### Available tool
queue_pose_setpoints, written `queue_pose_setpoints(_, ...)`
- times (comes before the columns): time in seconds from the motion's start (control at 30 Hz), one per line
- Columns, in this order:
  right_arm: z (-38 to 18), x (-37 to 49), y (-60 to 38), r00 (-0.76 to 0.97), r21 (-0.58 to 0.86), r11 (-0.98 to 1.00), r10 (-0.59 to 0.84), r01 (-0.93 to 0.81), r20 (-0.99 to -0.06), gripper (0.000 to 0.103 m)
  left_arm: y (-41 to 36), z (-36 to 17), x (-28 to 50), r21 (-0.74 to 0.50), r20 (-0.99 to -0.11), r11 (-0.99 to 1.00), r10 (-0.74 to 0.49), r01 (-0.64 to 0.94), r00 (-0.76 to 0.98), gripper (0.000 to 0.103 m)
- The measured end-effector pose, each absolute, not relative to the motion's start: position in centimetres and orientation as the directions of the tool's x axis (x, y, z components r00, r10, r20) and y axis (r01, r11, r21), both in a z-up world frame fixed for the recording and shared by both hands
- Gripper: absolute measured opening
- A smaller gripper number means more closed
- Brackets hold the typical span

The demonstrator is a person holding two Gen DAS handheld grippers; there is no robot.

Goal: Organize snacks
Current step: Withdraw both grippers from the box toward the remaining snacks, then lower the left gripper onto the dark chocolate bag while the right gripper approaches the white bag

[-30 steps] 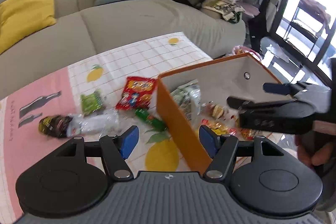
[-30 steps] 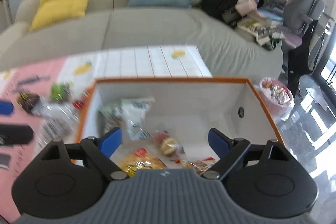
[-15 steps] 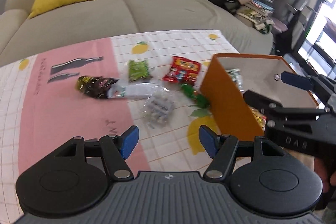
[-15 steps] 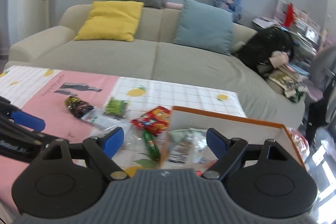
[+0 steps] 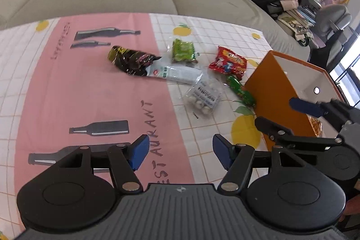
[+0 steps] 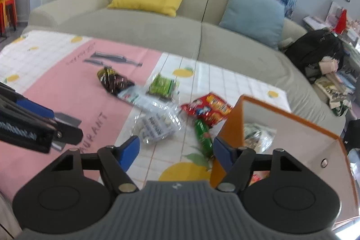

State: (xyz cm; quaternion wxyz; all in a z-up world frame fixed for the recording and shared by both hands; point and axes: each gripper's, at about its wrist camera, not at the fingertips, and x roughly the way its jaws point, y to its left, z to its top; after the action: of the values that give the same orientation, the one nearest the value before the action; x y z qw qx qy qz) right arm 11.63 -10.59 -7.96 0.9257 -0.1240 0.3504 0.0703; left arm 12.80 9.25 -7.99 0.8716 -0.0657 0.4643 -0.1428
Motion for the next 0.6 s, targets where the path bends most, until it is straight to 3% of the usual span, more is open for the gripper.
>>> queue_pose_setpoints(0.33, -11.0, 16.2, -9.2, 0.651, -0.131, 0.951, 0.089, -0.282, -0.754, 0.066, 9.5, -10.5, 16.4, -0.195, -0.831, 0.965, -0.257, 0.174, 0.493, 0.076)
queue_pose_setpoints(0.43, -11.6, 18.4, -8.9, 0.622, -0.11, 0.961, 0.076, -0.255, -0.779, 0.073, 9.9, -10.7, 18.1, -0.167, -0.827, 0.972, -0.231, 0.167, 0.513, 0.076)
queue_pose_setpoints(0.6, -12.0, 22.3, -8.7, 0.59, -0.046, 0.981, 0.075, -0.188, -0.804, 0.075, 10.2, -10.6, 21.2, -0.127, -0.802, 0.977, -0.204, 0.174, 0.562, 0.076)
